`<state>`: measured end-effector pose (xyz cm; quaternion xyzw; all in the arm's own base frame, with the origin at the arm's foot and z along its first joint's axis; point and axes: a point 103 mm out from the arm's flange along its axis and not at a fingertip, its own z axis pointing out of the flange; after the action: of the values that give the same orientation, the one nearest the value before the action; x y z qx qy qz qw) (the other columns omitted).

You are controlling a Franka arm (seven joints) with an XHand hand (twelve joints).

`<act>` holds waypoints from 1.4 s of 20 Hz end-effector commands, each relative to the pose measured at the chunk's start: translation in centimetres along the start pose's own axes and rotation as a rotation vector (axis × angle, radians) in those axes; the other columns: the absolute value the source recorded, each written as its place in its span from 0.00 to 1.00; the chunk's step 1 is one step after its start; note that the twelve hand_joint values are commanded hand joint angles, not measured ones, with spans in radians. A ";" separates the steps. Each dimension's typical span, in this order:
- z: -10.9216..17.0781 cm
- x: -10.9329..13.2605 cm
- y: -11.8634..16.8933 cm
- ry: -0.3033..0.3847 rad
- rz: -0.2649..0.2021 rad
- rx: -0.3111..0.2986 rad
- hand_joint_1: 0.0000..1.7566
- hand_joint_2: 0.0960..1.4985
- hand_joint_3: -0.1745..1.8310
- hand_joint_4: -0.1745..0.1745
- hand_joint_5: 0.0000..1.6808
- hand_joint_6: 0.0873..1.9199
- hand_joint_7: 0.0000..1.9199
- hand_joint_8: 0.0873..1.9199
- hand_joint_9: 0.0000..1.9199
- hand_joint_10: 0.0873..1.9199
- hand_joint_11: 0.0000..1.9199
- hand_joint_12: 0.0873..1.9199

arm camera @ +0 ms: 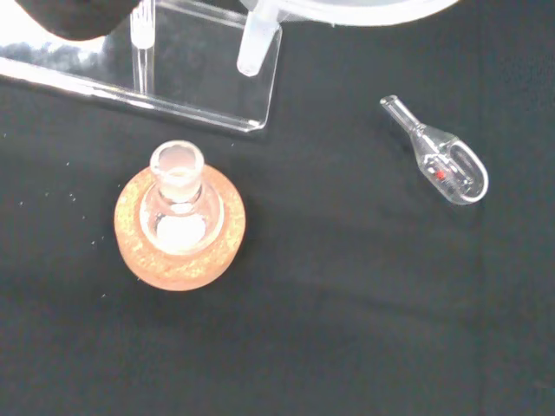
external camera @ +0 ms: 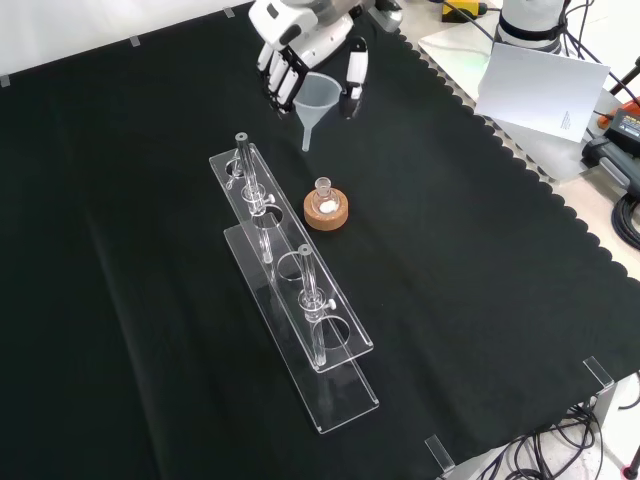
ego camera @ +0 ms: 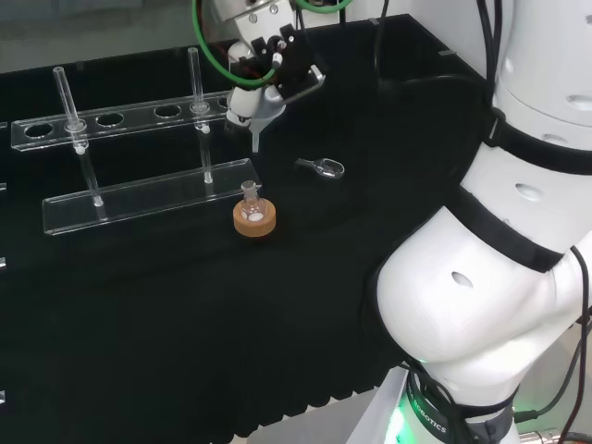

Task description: Put the funnel back on the funnel stand.

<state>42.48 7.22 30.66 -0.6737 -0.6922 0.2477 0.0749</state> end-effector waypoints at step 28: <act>-7.3 -1.9 6.3 0.006 -0.001 -0.057 0.57 0.74 0.08 1.00 0.56 0.53 0.30 0.31 0.50 0.18 0.29 0.65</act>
<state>49.28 5.39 35.04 -0.6899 -0.6871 0.2200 0.0597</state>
